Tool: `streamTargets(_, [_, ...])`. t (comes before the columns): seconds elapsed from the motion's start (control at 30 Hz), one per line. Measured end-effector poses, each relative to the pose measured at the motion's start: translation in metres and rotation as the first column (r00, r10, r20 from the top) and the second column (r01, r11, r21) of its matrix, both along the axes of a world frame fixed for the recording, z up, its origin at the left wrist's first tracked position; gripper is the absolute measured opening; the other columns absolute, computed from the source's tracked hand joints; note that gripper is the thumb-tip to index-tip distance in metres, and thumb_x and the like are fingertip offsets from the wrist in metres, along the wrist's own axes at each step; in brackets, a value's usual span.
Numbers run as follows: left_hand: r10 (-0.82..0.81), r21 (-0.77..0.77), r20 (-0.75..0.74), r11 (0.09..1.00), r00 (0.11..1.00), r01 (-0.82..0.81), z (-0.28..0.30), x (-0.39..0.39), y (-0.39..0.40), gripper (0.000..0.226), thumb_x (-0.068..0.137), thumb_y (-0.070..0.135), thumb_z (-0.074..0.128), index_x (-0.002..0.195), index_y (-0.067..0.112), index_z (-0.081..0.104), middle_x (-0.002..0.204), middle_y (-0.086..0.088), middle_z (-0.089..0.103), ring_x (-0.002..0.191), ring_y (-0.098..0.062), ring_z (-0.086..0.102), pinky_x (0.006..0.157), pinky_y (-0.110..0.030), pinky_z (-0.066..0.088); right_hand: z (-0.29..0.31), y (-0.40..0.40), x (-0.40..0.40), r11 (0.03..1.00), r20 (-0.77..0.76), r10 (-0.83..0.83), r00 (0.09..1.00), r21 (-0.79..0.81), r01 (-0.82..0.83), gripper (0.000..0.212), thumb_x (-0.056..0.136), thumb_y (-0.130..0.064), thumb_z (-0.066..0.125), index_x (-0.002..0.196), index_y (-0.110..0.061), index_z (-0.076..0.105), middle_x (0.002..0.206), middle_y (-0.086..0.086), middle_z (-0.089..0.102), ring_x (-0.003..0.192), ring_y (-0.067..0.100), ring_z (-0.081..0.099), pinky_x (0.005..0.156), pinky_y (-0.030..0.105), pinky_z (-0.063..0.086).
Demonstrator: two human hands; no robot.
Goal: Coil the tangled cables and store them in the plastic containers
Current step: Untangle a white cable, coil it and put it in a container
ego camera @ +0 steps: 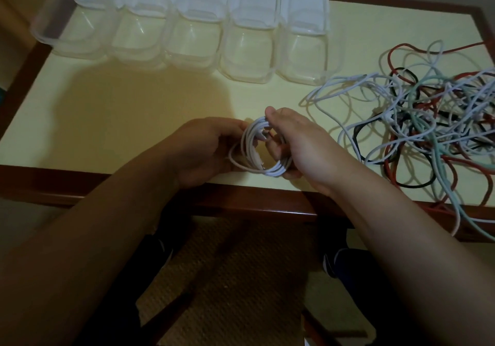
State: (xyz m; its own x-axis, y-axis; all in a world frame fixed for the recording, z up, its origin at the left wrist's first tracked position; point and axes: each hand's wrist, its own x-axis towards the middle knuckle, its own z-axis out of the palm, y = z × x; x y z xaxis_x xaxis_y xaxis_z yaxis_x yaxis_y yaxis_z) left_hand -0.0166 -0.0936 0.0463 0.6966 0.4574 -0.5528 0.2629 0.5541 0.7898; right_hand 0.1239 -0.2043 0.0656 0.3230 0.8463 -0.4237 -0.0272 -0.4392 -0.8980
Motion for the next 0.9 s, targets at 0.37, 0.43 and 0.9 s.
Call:
streamTargets(0.37, [-0.039, 0.213, 0.112, 0.977, 0.993, 0.014, -0.004, 0.001, -0.006, 0.027, 0.072, -0.003, 0.072, 0.098, 0.003, 0.068, 0.091, -0.014, 0.075, 0.085, -0.027, 0.072, 0.080, -0.036, 0.058, 0.005, -0.004, -0.006, 0.988, 0.138, 0.046, 0.989, -0.151, -0.025, 0.039, 0.109, -0.056, 0.033, 0.105, -0.023, 0.053, 0.077, 0.002, 0.058, 0.067, 0.016, 0.051, 0.049, 0.023, 0.042])
streamTargets(0.43, [-0.015, 0.467, 0.088, 0.884, 0.996, -0.028, -0.007, -0.001, -0.010, 0.025, 0.073, 0.007, 0.080, 0.096, 0.009, 0.069, 0.088, -0.012, 0.077, 0.082, -0.030, 0.074, 0.079, -0.040, 0.059, 0.004, -0.003, -0.007, 0.984, 0.104, 0.048, 0.993, -0.179, -0.029, 0.048, 0.108, -0.060, 0.029, 0.109, -0.022, 0.058, 0.072, -0.002, 0.059, 0.065, 0.013, 0.050, 0.051, 0.023, 0.042])
streamTargets(0.9, [0.194, 0.750, 0.332, 0.540, 0.923, -0.383, -0.003, -0.008, 0.000, 0.024, 0.074, 0.021, 0.091, 0.090, 0.008, 0.079, 0.080, 0.001, 0.077, 0.069, -0.013, 0.072, 0.061, -0.028, 0.054, -0.017, 0.002, -0.008, 0.995, -0.209, 0.094, 0.973, -0.007, -0.098, 0.044, 0.112, -0.042, 0.031, 0.081, -0.016, 0.049, 0.058, 0.002, 0.037, 0.049, 0.017, 0.019, 0.042, 0.021, 0.014])
